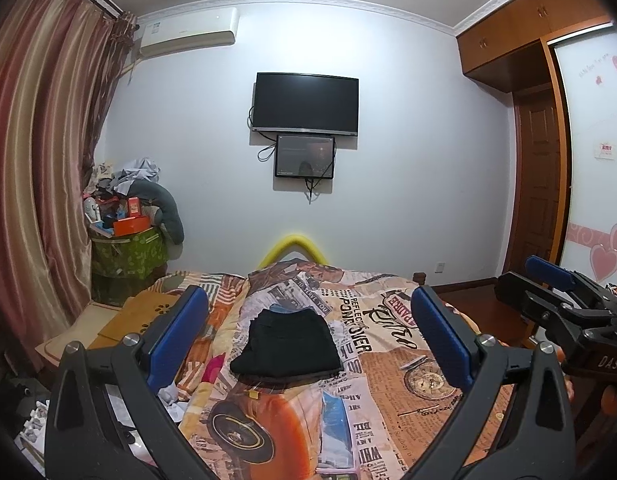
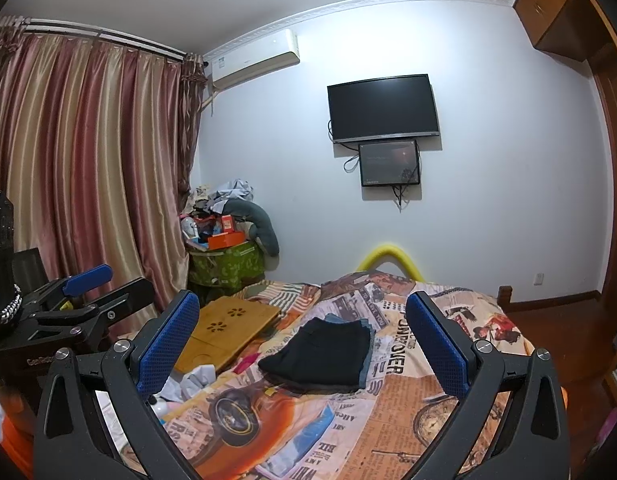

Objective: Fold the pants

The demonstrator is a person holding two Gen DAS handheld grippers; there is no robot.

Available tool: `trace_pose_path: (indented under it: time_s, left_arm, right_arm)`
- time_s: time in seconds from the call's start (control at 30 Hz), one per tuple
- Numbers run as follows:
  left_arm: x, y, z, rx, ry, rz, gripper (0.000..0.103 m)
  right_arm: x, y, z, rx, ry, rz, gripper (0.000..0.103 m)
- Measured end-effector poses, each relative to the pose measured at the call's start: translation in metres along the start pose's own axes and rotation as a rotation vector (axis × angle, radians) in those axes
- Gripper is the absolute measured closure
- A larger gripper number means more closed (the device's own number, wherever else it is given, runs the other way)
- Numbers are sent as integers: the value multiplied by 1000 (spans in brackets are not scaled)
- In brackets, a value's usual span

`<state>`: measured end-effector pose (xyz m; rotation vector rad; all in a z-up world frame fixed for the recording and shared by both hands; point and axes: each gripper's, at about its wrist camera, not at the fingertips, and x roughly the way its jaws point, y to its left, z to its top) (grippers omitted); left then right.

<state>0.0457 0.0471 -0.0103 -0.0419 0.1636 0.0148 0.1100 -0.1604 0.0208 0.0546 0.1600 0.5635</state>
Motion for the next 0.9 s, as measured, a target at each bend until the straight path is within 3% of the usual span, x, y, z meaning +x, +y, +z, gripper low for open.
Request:
trace_pose_path:
  time_s: [0.4,0.9]
  left_arm:
    - [8,8,1,-39,35,-33,0]
    - [12,8,-6,-23,35,-17,0]
  right_arm:
    - [0,0,1,3,2,-4,0]
    - [2,5,-1,8,14,-7,0]
